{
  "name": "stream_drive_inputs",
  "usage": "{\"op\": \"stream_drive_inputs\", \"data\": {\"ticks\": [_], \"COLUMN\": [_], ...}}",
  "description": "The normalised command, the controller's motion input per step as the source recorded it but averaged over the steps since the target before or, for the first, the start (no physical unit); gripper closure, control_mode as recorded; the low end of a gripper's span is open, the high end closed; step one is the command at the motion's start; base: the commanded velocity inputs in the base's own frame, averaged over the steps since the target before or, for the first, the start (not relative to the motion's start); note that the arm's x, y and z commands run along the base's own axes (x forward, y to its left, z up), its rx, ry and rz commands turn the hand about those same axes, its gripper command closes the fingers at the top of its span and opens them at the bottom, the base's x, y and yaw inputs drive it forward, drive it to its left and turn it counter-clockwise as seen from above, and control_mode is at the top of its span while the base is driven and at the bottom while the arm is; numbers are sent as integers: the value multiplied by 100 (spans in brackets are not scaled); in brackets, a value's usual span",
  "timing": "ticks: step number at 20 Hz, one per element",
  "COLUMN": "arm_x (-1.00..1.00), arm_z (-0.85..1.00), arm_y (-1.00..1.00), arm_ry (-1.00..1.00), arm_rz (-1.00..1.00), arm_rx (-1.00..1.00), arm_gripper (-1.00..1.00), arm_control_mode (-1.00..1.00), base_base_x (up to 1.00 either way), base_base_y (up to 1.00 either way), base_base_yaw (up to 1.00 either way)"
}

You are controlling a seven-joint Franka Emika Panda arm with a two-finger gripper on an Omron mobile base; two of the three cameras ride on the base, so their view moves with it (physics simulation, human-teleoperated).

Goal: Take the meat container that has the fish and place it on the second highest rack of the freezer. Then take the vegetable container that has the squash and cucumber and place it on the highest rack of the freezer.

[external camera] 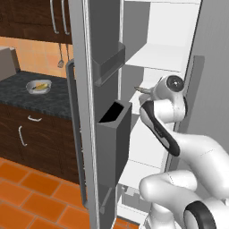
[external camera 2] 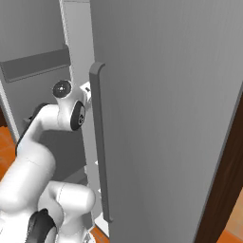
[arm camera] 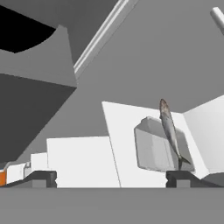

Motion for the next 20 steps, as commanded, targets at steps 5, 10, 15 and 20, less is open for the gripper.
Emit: {"op": "stream_drive_inputs", "data": {"ticks": [5,10,15,20], "arm_x": [-88,-87,-74,-69], "arm_z": [50,47,35,3], "arm_y": [9,5,17,13], "arm_ry": [1,0,0,0], "arm_rz": [0,2,6,8], "arm_rx": [2,0,0,0], "arm_gripper": [-100,-100,-100,-100], "arm_control_mode": [-100,-100,-100,-100], "base_base_x": [0,0,0,0], "base_base_y": [0,0,0,0], "base_base_yaw": [0,0,0,0]}}
